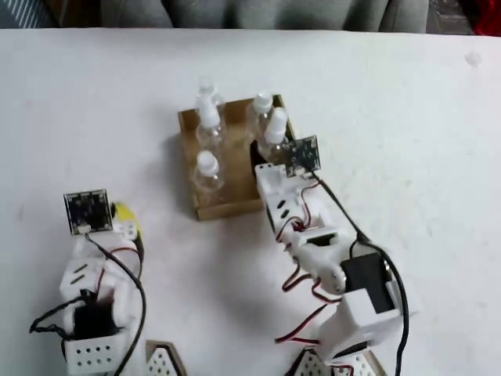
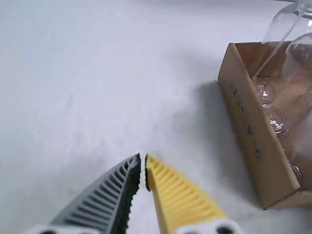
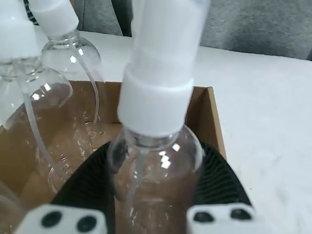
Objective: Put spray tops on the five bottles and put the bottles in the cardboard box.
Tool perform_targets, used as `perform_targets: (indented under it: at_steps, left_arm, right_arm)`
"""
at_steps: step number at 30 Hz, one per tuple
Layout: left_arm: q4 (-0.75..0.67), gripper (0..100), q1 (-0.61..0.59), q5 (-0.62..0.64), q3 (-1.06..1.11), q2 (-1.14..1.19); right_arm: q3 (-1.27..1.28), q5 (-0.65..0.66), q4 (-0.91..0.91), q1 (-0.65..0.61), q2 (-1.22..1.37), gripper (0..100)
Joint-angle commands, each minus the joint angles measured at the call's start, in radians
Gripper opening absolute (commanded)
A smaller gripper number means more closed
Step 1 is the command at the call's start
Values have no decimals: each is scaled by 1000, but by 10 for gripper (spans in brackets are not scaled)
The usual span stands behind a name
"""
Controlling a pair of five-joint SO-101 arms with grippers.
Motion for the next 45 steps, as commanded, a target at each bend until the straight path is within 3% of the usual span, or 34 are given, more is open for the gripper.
perform_targets:
  at_steps: [1, 15, 21, 32, 45]
  left_arm:
    - [17, 20, 12, -12, -3, -4]
    - [17, 20, 12, -12, -3, -4]
    - [17, 20, 10, -12, -3, -4]
    - [20, 20, 10, -12, -3, -4]
    - [23, 20, 10, -12, -3, -4]
  right_arm:
    - [-38, 12, -8, -15, 22, 18]
    - [-43, 12, -8, -15, 33, 19]
    - [-43, 12, -8, -15, 35, 124]
    - [-43, 11, -2, -15, 35, 215]
    - [-43, 8, -5, -15, 35, 223]
